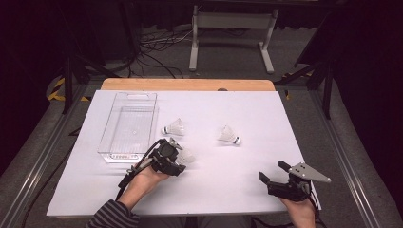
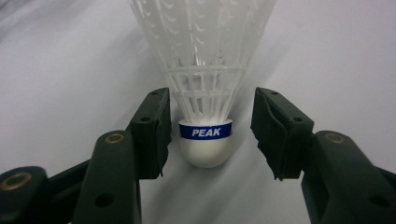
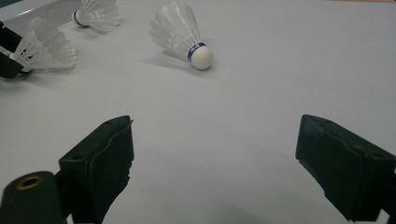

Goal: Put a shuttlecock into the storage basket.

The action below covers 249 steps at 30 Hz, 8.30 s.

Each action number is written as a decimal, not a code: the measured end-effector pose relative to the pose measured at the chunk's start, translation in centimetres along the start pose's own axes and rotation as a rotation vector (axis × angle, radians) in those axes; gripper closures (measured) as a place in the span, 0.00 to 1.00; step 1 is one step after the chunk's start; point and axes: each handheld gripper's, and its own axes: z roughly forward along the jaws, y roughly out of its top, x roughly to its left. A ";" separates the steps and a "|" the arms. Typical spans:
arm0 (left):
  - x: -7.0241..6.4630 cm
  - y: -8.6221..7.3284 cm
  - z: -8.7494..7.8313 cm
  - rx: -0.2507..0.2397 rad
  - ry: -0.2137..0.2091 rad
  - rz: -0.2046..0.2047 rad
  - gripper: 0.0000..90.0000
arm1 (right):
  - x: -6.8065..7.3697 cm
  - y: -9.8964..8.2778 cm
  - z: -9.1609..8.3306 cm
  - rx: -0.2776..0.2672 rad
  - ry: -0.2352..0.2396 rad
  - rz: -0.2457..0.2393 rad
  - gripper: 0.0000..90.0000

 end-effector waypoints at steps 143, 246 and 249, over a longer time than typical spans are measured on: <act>8.5 0.6 -12.6 -0.192 0.072 -0.224 0.73 | 0.2 0.9 1.8 0.001 0.011 -0.033 0.13; 16.8 1.1 -5.8 -0.094 0.171 -0.497 0.43 | 0.2 0.8 1.7 -0.004 0.015 -0.031 0.13; 16.5 0.8 -6.0 -0.104 0.172 -0.487 0.43 | 0.2 0.8 1.7 -0.005 0.016 -0.032 0.13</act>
